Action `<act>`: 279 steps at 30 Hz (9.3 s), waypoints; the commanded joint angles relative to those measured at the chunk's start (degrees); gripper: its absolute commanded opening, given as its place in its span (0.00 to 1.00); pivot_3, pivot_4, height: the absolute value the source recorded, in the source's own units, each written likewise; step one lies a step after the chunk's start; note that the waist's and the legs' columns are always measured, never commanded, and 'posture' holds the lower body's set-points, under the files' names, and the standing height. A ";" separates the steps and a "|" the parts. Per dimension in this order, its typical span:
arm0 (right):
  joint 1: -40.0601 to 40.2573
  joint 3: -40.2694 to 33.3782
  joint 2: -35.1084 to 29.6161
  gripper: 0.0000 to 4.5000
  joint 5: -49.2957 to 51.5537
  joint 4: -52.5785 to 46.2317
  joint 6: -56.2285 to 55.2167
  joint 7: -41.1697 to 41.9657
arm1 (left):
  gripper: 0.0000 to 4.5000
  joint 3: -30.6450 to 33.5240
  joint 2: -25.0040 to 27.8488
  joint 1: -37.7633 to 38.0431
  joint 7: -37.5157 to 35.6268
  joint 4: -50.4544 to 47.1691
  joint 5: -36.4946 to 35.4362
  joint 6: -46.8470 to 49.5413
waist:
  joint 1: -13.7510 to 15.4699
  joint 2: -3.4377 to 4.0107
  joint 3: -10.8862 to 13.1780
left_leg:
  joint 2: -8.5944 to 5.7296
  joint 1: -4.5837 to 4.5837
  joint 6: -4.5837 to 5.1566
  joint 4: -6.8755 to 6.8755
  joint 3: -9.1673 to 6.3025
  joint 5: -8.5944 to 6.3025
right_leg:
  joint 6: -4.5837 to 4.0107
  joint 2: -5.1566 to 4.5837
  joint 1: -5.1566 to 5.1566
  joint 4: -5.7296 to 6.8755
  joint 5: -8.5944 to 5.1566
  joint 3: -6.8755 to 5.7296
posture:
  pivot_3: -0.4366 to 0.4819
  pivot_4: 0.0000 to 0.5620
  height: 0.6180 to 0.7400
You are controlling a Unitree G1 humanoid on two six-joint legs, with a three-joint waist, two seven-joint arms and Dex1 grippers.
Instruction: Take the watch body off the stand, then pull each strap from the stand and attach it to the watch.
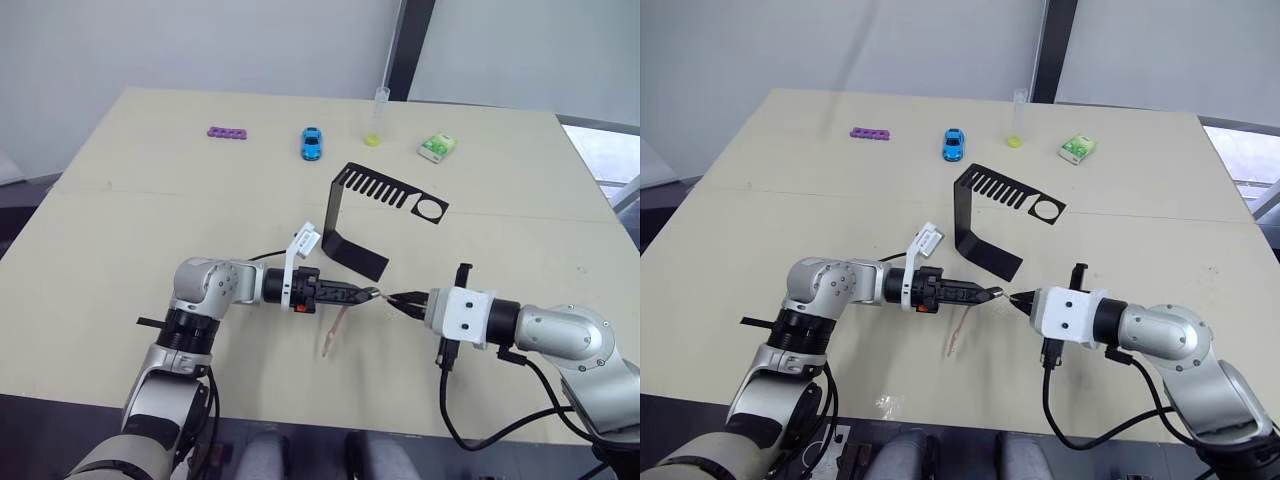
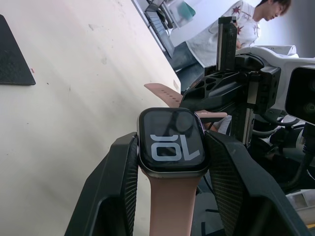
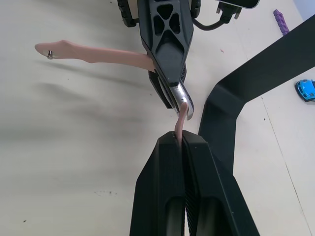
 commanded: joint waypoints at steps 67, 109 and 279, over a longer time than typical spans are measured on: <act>-4.35 1.14 4.34 0.00 0.29 -1.55 7.09 -2.12 | 0.35 1.95 -3.60 -2.03 1.14 -2.76 -3.29 1.63 | 0.05 0.00 0.00 | 0.00 0.00 0.00 -0.01 0.00 0.00 | 0.00 0.00 -0.01 0.00 0.00 -0.01 | 0.48 0.27 1.00; -5.67 1.22 4.03 0.00 -1.44 -0.86 7.67 -2.68 | 0.35 2.51 -4.70 -1.37 1.70 -4.05 -3.53 2.91 | 0.04 0.00 0.00 | 0.00 0.00 -0.01 -0.02 0.00 0.00 | 0.00 -0.01 -0.01 -0.01 0.00 0.00 | 0.48 0.27 1.00; 11.24 -22.06 -6.19 0.99 35.72 -11.44 20.74 5.14 | 0.35 -14.92 17.39 10.55 -15.38 -15.32 32.09 -78.24 | 0.09 0.01 0.00 | 0.03 0.03 0.12 -0.20 0.03 -0.08 | 0.00 -0.01 0.07 -0.21 0.00 0.05 | 0.48 0.27 1.00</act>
